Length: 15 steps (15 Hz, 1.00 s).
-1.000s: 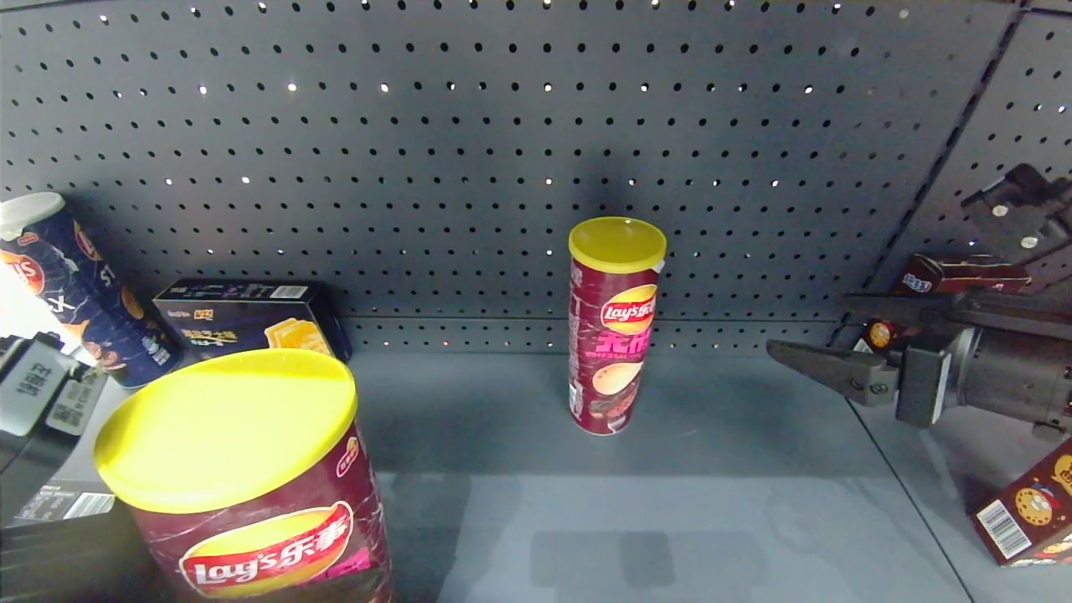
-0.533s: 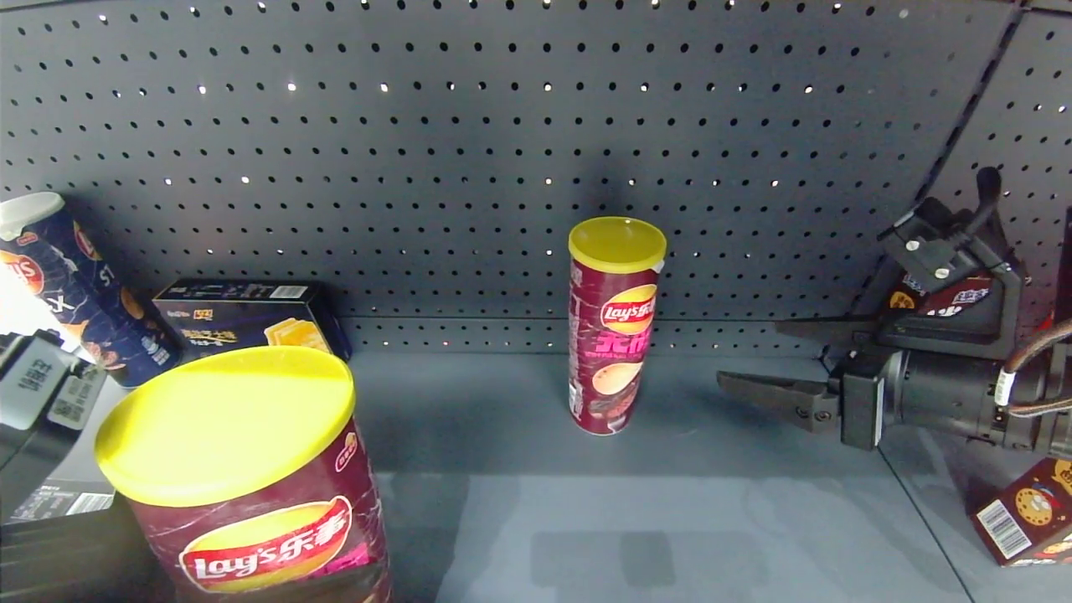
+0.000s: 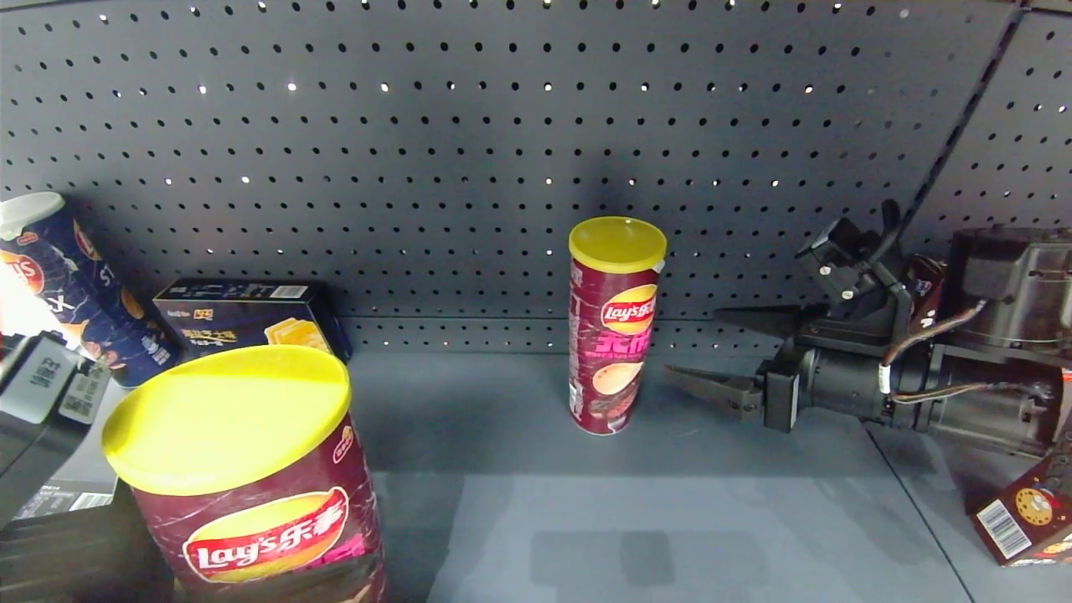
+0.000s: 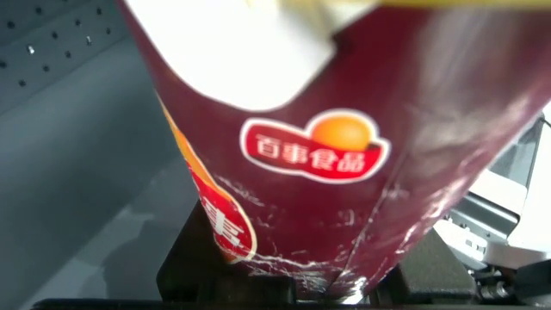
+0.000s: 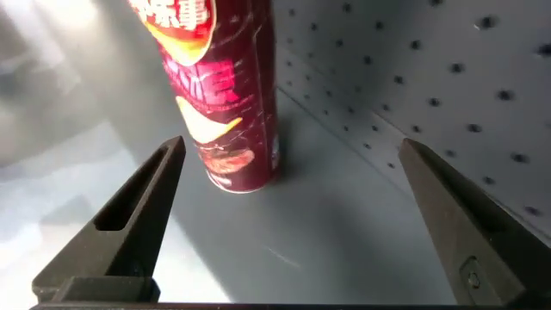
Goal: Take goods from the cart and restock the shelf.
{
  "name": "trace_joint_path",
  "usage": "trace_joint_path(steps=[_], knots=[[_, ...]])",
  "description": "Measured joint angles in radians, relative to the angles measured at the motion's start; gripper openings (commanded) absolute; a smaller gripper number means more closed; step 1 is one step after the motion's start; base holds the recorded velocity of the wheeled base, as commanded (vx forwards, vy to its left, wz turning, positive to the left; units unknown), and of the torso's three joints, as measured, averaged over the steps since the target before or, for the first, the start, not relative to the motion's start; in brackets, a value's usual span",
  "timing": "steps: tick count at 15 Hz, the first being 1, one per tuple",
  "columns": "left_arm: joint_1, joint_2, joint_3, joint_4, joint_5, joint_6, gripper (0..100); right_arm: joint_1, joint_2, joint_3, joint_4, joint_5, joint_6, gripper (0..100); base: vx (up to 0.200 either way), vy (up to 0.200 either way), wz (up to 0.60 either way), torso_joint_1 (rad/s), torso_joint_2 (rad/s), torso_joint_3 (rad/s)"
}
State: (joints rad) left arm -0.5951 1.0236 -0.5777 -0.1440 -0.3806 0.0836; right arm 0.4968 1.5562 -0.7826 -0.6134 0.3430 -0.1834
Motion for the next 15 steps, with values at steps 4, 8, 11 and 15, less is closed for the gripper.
trace_joint_path(steps=[4, 8, 11, 15], knots=[[0.001, 0.000, 0.026, -0.001, 0.000, 0.000, 0, -0.002, 0.070, -0.006, -0.075, 0.068, 0.002, 100, 0.000, 0.000, 0.00, 0.000, 0.00, 0.000], [0.001, 0.000, 0.035, -0.004, 0.000, 0.001, 0, 0.002, 0.109, -0.029, -0.088, 0.096, 0.003, 100, 0.000, 0.000, 0.00, 0.000, 0.00, 0.000], [0.001, 0.000, 0.039, -0.006, 0.000, 0.001, 0, 0.015, 0.142, -0.064, -0.092, 0.101, 0.003, 100, 0.000, 0.000, 0.00, 0.000, 0.00, 0.000], [0.009, -0.010, 0.039, -0.002, 0.000, 0.000, 0, 0.046, 0.191, -0.103, -0.114, 0.113, 0.003, 100, 0.000, 0.000, 0.00, 0.000, 0.00, 0.000]])
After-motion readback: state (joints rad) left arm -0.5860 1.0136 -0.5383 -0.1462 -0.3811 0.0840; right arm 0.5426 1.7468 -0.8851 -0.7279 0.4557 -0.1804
